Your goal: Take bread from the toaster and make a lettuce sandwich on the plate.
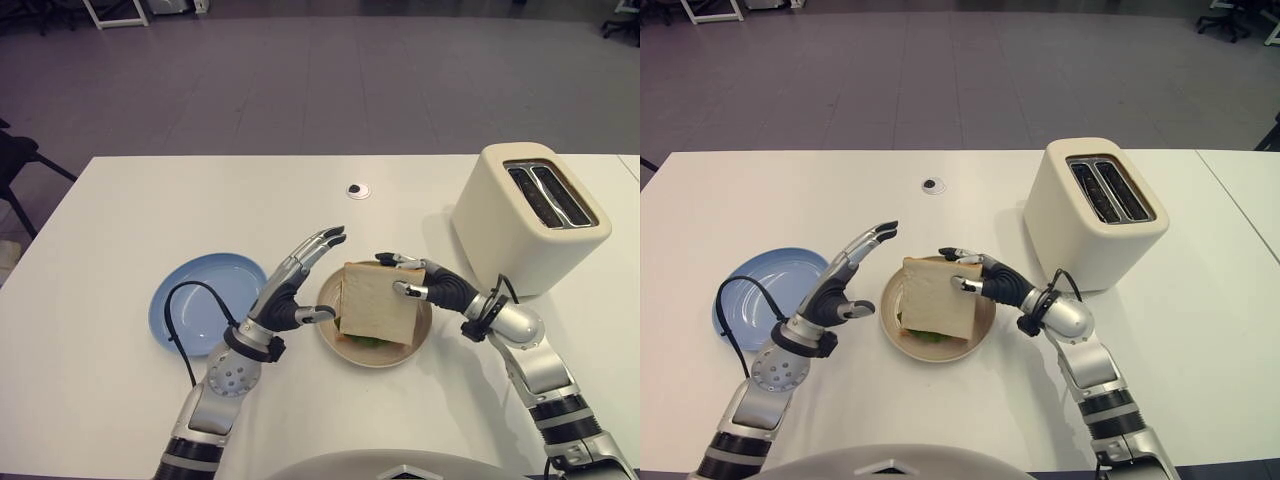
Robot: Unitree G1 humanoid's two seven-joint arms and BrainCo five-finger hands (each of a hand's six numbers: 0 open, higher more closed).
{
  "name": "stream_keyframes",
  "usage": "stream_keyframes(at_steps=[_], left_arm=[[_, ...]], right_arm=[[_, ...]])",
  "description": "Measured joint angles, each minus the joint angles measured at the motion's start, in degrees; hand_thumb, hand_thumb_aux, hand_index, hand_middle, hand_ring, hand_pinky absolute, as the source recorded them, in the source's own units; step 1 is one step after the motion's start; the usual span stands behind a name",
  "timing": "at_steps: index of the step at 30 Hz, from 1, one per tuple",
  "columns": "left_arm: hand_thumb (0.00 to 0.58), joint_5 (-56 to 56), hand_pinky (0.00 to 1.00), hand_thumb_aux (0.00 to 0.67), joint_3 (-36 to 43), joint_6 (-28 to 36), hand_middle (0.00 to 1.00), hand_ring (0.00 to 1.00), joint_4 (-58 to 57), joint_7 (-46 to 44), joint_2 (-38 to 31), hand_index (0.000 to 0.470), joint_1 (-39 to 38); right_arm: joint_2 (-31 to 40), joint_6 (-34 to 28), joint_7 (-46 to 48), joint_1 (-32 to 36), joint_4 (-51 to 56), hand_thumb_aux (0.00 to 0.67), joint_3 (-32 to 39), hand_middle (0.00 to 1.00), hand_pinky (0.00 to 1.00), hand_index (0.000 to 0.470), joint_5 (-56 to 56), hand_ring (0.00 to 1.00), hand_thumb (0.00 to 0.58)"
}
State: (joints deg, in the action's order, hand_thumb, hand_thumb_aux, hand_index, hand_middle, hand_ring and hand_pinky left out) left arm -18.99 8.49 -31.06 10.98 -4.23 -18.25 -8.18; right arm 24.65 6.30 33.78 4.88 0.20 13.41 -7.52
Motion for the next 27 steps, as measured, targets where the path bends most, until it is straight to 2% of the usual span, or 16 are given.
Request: stream_keyframes(at_steps=[9,13,18,19,22,23,24,25,27], left_arm=[[0.000,-2.8,0.00,0.000,1.4,-1.7,0.00,0.00,0.7,-1.5,-0.9,0.000,0.1],[0.000,-16.6,0.00,0.000,5.0,-4.4,0.00,0.00,2.5,-2.6,-5.0,0.000,0.0],[0.000,-31.6,0.00,0.000,9.0,-3.2,0.00,0.00,1.4,-1.7,-7.6,0.000,0.1],[0.000,-33.9,0.00,0.000,9.4,-2.7,0.00,0.00,1.3,-1.0,-7.8,0.000,0.3],[0.000,-36.6,0.00,0.000,10.4,-1.6,0.00,0.00,1.2,-0.1,-8.6,0.000,1.1],[0.000,-37.0,0.00,0.000,10.9,-1.1,0.00,0.00,0.9,0.0,-8.8,0.000,1.3],[0.000,-37.1,0.00,0.000,11.2,-0.7,0.00,0.00,0.5,0.0,-8.8,0.000,1.5],[0.000,-36.3,0.00,0.000,11.3,-0.5,0.00,0.00,-0.1,0.0,-8.8,0.000,1.7],[0.000,-34.2,0.00,0.000,11.9,-0.2,0.00,0.00,-1.0,-0.3,-8.8,0.000,1.9]], right_arm=[[-0.8,5.9,-3.6,1.8,5.2,0.670,0.0,0.00,0.00,0.470,8.3,0.00,0.580],[-0.9,7.9,-4.5,2.3,6.6,0.670,0.0,0.00,0.00,0.470,10.1,0.00,0.580],[-0.9,8.9,-4.6,2.4,7.2,0.670,0.0,0.00,0.00,0.470,11.2,0.00,0.580],[-0.9,8.9,-4.6,2.4,7.3,0.654,0.0,0.00,0.00,0.459,11.4,0.00,0.580],[-1.0,8.9,-4.7,2.4,7.4,0.547,0.0,0.00,0.00,0.383,12.1,0.00,0.560],[-1.0,8.9,-4.7,2.4,7.4,0.405,0.0,0.00,0.00,0.284,12.2,0.00,0.489],[-1.0,9.0,-4.7,2.4,7.4,0.150,0.0,0.00,0.00,0.105,12.5,0.00,0.230],[-1.0,9.0,-4.7,2.4,7.4,0.000,0.0,0.00,0.00,0.000,12.7,0.00,0.000],[-1.0,9.2,-4.9,2.3,7.4,0.000,0.0,0.00,0.00,0.000,13.1,0.00,0.000]])
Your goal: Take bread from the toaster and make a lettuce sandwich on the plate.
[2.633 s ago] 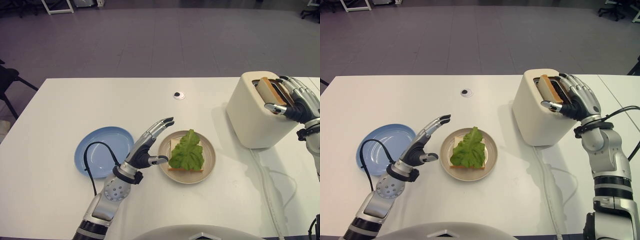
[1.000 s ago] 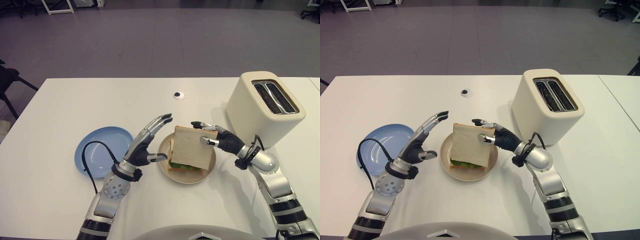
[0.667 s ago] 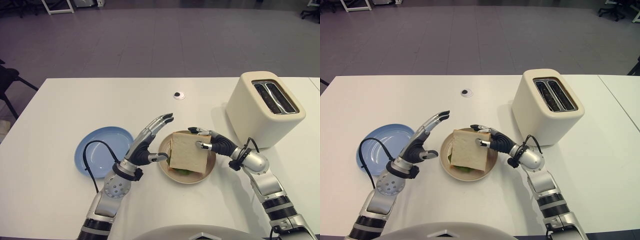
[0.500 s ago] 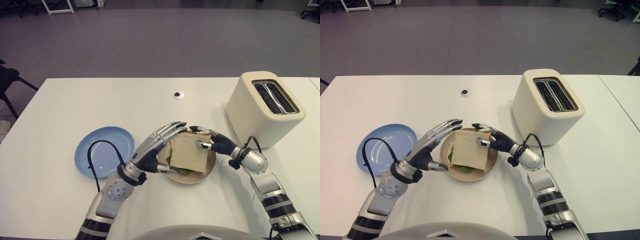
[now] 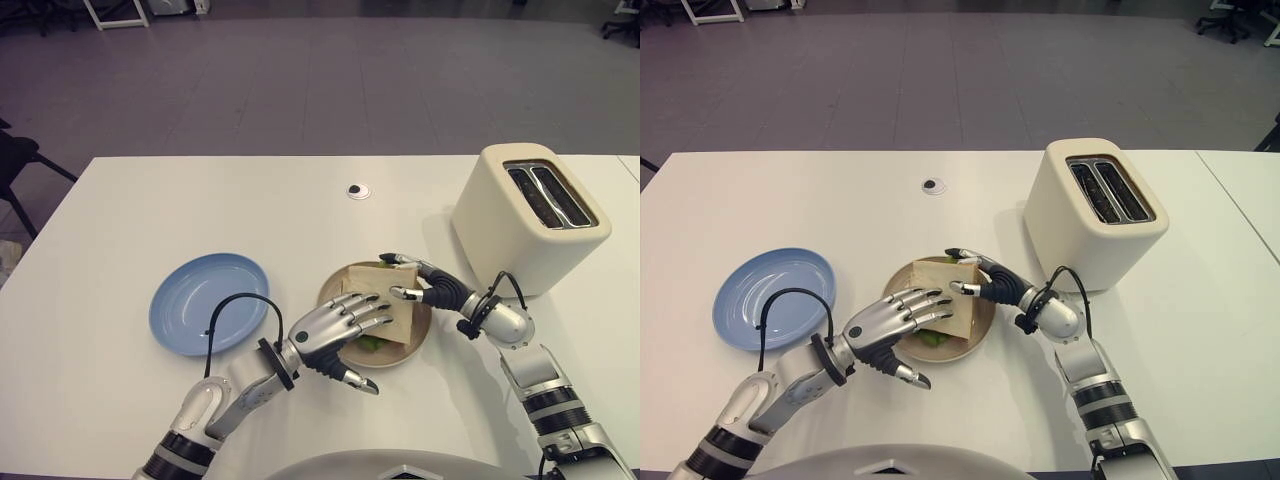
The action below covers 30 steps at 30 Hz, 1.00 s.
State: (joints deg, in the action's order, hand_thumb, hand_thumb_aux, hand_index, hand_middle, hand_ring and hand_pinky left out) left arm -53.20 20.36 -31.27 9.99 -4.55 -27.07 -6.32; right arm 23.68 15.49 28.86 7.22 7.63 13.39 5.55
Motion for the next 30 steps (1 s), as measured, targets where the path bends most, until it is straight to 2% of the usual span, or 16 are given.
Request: stream_keyframes(at_steps=[7,15,23,27,28,29,30], left_arm=[[0.000,5.1,0.00,0.000,2.2,1.2,0.00,0.00,-1.1,-2.5,-0.5,0.000,0.1],[0.000,6.1,0.00,0.000,3.7,2.9,0.00,0.00,-1.6,-3.6,-1.4,0.000,0.3],[0.000,4.8,0.00,0.000,2.0,3.5,0.00,0.00,0.3,0.0,-2.1,0.000,0.2],[0.000,14.1,0.00,0.000,-4.1,3.8,0.00,0.00,8.7,2.8,0.5,0.000,-0.2],[0.000,17.0,0.00,0.000,-5.8,3.8,0.00,0.00,11.4,2.7,0.7,0.000,-0.2],[0.000,19.8,0.00,0.000,-6.8,3.7,0.00,0.00,13.3,1.8,0.6,0.000,-0.8],[0.000,23.8,0.45,0.000,-7.4,3.5,0.45,0.45,14.9,0.3,-0.2,0.000,-1.7]], right_arm=[[-1.2,0.5,-4.7,0.0,0.6,0.000,-2.8,0.00,0.00,0.000,1.4,0.00,0.000],[-2.1,5.2,-9.8,2.9,-1.4,0.000,-9.1,0.00,0.00,0.000,-0.7,0.00,0.000],[2.9,12.5,-1.1,2.0,-7.8,0.000,-9.5,0.00,0.00,0.000,-5.8,0.00,0.000],[7.0,12.5,4.1,-0.1,-9.2,0.000,-11.1,0.00,0.00,0.000,-10.0,0.00,0.000],[8.6,12.7,5.2,-0.9,-9.9,0.071,-11.9,0.19,0.19,0.050,-10.7,0.19,0.116],[9.6,13.2,5.9,-1.6,-10.6,0.423,-12.7,0.85,0.85,0.297,-10.9,0.85,0.501],[10.6,13.8,6.9,-2.1,-11.3,0.536,-13.0,1.00,1.00,0.376,-11.3,1.00,0.557]])
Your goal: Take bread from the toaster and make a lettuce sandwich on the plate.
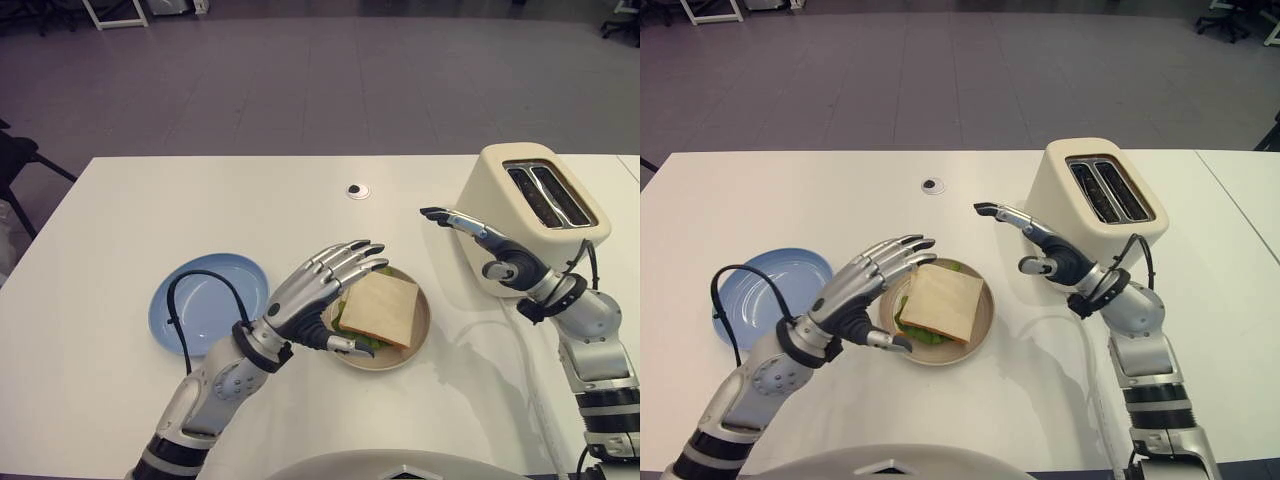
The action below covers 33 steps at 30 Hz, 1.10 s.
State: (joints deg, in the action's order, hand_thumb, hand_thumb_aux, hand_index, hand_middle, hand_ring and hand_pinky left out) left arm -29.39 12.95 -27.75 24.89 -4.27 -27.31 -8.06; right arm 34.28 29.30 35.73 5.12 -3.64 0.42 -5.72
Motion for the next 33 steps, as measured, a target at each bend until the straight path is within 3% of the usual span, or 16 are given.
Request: stream_keyframes(at_steps=[1,2,6,8,12,15,20,23,29,30,33], left_arm=[[0.466,4.7,1.00,0.373,-0.4,-0.8,1.00,1.00,1.9,-2.3,-2.0,0.262,-2.3],[0.580,8.0,1.00,0.670,-0.9,-1.6,1.00,1.00,2.8,-4.6,-4.3,0.470,-5.1],[0.580,11.0,1.00,0.670,-3.2,-0.5,1.00,1.00,2.9,-15.0,-14.7,0.470,-18.3],[0.580,8.5,1.00,0.670,-3.1,2.1,1.00,1.00,1.5,-19.8,-18.0,0.470,-21.9],[0.580,5.0,1.00,0.670,0.2,4.6,1.00,1.00,0.3,-23.9,-18.2,0.470,-21.4],[0.580,-1.6,1.00,0.670,5.0,4.1,1.00,1.00,-4.5,-23.4,-14.0,0.470,-13.8],[0.580,-6.3,1.00,0.670,8.0,4.2,1.00,1.00,-9.3,-20.0,-9.3,0.470,-6.6],[0.580,-10.4,1.00,0.670,9.7,4.6,1.00,1.00,-13.0,-17.2,-6.5,0.470,-1.4],[0.580,-13.5,1.00,0.670,10.5,5.8,1.00,1.00,-24.8,-9.4,-3.0,0.470,9.5],[0.580,-14.0,1.00,0.670,10.6,5.8,1.00,1.00,-27.0,-8.1,-2.7,0.470,11.2],[0.580,-15.0,1.00,0.670,10.7,5.3,1.00,1.00,-33.6,-3.4,-2.6,0.470,15.5]], right_arm=[[1.5,1.1,1.6,-1.0,-0.9,0.670,-0.2,1.00,1.00,0.470,-0.1,1.00,0.580],[3.0,2.0,3.5,-2.2,-1.8,0.670,-0.2,1.00,1.00,0.470,-0.2,1.00,0.580],[10.3,1.3,14.7,-12.1,-10.4,0.670,2.5,1.00,1.00,0.470,-8.4,1.00,0.580],[14.2,0.4,18.6,-17.4,-11.8,0.670,4.3,1.00,1.00,0.470,-6.6,1.00,0.580],[16.4,1.2,19.7,-20.4,-6.4,0.670,9.3,1.00,1.00,0.470,8.1,1.00,0.580],[14.7,3.7,15.8,-19.5,-5.1,0.670,12.5,1.00,1.00,0.470,16.8,1.00,0.580],[11.1,7.1,7.8,-15.6,-3.7,0.670,16.3,1.00,1.00,0.470,27.8,1.00,0.580],[5.8,7.6,-0.8,-9.9,0.9,0.670,19.6,1.00,1.00,0.470,34.3,1.00,0.580],[-5.3,4.1,-18.6,7.9,21.1,0.670,24.9,0.96,0.96,0.470,43.4,0.96,0.580],[-6.2,3.8,-20.4,9.6,23.4,0.641,25.4,0.95,0.95,0.450,44.3,0.95,0.579],[-7.7,4.2,-25.6,13.0,29.7,0.649,27.0,0.93,0.93,0.455,45.1,0.93,0.579]])
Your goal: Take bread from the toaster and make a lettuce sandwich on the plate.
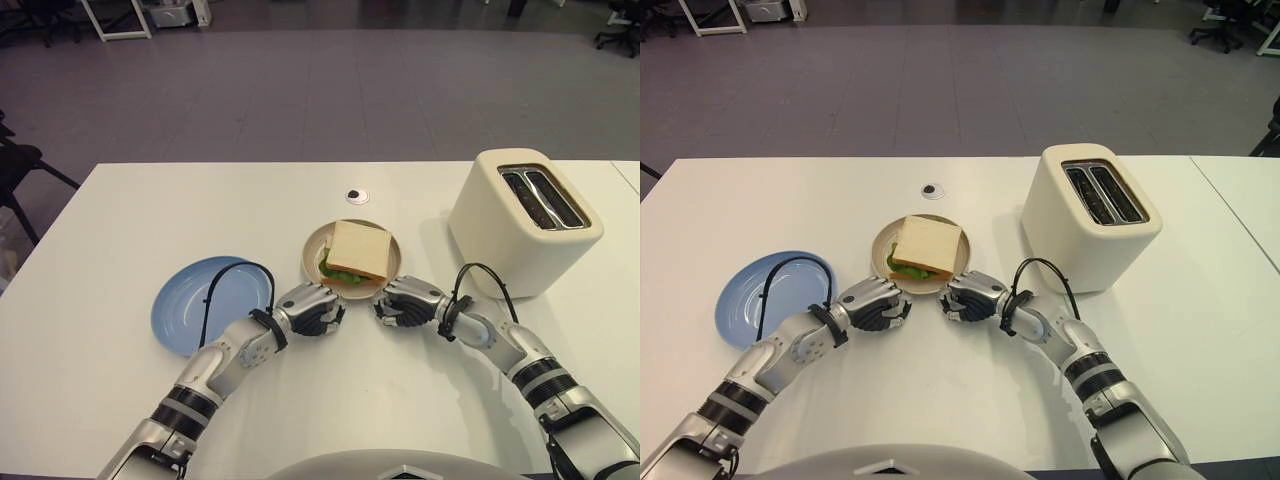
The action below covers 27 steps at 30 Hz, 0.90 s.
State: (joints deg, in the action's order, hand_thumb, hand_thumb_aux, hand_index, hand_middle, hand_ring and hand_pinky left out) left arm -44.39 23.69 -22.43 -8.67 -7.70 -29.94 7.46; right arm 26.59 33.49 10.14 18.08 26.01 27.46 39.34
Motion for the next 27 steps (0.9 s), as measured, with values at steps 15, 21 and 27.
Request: stream_keyframes(at_steps=[15,21,27], left_arm=[[0.474,16.9,0.63,0.384,-11.2,-7.0,0.63,0.63,25.7,11.6,-0.4,0.269,-22.1],[0.000,45.8,0.00,0.000,-14.5,-9.3,0.00,0.00,25.2,6.4,4.4,0.000,-23.6],[0.000,50.0,0.00,0.000,-18.3,-8.9,0.00,0.00,23.2,3.2,6.9,0.000,-23.7]], right_arm=[[6.7,8.8,2.8,-20.0,-23.2,0.000,-10.3,0.00,0.00,0.000,-40.5,0.00,0.000],[0.8,2.5,10.2,-19.9,-25.3,0.000,-13.4,0.00,0.00,0.000,-61.0,0.00,0.000],[-2.2,-7.0,16.4,-18.9,-26.8,0.000,-20.9,0.00,0.00,0.000,-75.1,0.00,0.000]])
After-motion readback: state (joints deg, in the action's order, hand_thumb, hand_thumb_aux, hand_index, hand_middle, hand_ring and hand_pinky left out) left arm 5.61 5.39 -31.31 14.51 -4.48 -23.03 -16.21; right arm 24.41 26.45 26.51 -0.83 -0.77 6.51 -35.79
